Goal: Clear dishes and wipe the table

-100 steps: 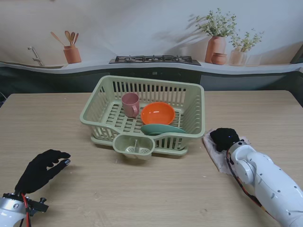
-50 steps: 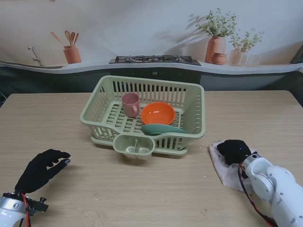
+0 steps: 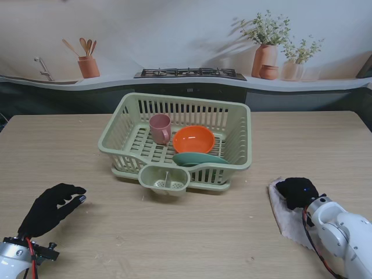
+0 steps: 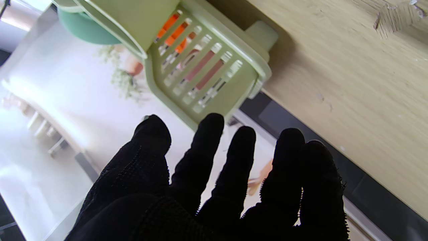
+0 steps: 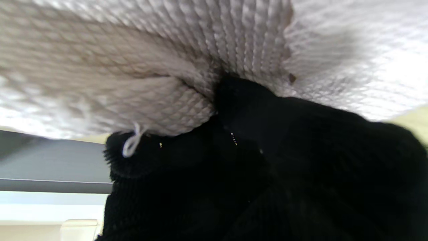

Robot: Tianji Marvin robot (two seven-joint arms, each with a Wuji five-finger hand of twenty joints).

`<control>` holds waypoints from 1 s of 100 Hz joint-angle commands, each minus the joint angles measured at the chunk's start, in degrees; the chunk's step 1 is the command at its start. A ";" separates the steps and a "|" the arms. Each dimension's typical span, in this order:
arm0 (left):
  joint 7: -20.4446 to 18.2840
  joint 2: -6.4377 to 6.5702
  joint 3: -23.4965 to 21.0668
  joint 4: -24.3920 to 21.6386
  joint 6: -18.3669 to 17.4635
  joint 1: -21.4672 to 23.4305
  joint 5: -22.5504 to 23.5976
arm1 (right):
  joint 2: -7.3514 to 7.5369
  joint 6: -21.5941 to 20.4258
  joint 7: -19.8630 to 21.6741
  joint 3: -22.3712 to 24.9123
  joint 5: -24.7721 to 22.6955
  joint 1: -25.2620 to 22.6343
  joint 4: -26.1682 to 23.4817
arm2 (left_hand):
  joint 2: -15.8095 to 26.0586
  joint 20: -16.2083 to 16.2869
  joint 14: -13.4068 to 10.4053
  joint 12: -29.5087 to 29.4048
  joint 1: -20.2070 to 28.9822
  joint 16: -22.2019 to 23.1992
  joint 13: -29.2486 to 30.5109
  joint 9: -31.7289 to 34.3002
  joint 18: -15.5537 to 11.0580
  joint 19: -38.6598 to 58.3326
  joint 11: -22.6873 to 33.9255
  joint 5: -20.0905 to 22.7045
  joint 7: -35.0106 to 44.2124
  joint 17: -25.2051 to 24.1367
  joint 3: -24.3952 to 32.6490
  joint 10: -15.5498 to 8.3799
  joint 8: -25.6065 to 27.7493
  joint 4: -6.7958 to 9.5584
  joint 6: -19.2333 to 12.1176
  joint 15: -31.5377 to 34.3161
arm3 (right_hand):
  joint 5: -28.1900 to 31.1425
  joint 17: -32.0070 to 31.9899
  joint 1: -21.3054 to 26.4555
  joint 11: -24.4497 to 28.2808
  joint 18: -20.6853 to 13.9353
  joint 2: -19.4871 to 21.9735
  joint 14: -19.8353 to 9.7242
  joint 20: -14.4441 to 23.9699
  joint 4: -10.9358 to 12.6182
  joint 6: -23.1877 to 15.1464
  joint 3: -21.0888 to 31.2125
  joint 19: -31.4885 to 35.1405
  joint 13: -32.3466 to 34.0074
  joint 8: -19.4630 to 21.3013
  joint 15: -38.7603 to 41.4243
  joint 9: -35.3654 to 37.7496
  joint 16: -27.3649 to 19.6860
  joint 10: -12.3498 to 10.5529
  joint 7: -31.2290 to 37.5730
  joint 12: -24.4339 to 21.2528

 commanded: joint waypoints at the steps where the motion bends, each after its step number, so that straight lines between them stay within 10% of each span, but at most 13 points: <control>1: -0.59 -0.03 0.02 -0.20 -0.23 0.23 -0.07 | -1.06 0.37 3.05 -2.48 -0.27 1.17 4.92 | 2.31 0.66 0.97 -0.89 0.53 0.11 0.42 0.99 0.00 1.35 -0.14 2.20 -0.67 -0.53 -1.40 0.92 0.69 1.58 -0.52 -0.34 | 6.97 -0.85 1.53 -2.67 -1.70 6.25 -0.24 -0.04 -1.43 -6.78 -3.27 1.10 2.21 -7.10 1.78 -0.85 -0.10 1.80 -12.70 -1.89; 58: 0.30 -0.15 -0.01 0.15 -0.43 -0.02 0.84 | -1.95 10.91 0.89 -27.61 7.94 24.24 19.83 | 2.32 0.62 0.87 -0.87 0.56 0.18 0.43 0.96 0.00 1.34 -0.11 2.15 -0.70 -0.53 -1.39 0.88 0.71 1.57 -0.55 -0.33 | 6.74 -1.18 1.50 -2.60 -2.05 6.57 -0.53 0.03 -1.43 -7.05 -3.51 0.95 1.99 -7.08 1.77 -1.09 -0.10 1.54 -12.67 -1.87; 100: -0.15 -0.04 -0.01 0.21 0.03 -0.25 0.82 | -0.94 1.06 4.87 -12.99 3.26 11.43 9.84 | 2.46 0.67 0.89 -0.84 0.52 0.22 0.40 0.89 0.09 1.45 -0.06 2.13 -0.72 -0.48 -1.56 0.79 0.72 1.57 -0.61 -0.27 | 6.90 -1.13 1.52 -2.63 -1.80 6.23 -0.36 0.10 -1.38 -6.99 -3.34 0.94 2.17 -7.10 1.80 -0.84 -0.13 1.71 -12.49 -1.99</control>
